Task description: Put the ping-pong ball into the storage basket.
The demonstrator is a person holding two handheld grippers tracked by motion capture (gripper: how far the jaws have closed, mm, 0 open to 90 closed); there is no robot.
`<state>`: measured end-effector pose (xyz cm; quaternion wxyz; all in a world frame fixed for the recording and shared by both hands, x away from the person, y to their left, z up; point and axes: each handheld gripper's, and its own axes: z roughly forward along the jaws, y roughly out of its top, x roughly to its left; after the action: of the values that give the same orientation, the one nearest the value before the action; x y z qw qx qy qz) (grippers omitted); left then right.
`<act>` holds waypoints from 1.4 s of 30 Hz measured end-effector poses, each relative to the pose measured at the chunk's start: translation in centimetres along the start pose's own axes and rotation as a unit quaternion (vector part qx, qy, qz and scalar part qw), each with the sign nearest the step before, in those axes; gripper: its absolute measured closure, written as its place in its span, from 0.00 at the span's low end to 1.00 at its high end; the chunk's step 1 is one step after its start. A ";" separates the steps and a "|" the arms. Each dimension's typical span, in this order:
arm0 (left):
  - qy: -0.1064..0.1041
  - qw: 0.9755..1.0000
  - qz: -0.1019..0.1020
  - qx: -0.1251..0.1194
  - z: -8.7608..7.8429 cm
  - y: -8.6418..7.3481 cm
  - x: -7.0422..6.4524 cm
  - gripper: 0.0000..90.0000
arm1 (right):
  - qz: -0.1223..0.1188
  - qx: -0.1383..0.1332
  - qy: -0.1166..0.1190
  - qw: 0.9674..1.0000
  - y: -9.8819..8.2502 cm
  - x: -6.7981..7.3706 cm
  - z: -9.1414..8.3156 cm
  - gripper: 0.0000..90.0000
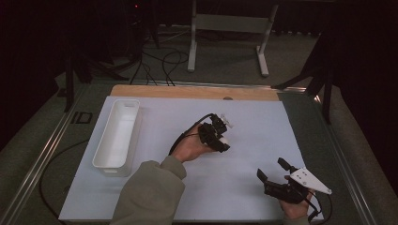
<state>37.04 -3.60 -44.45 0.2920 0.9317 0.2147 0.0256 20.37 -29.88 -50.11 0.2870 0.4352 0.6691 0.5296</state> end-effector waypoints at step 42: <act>0.025 0.999 -0.028 -0.021 -3.4 -1.5 1.6 0.57 | -0.003 -0.002 0.006 1.000 -0.1 0.0 0.2 0.09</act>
<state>37.34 0.04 -42.57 0.3063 0.9181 0.2474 0.0454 20.50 -29.79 -50.23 0.2853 0.4294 0.6708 0.5332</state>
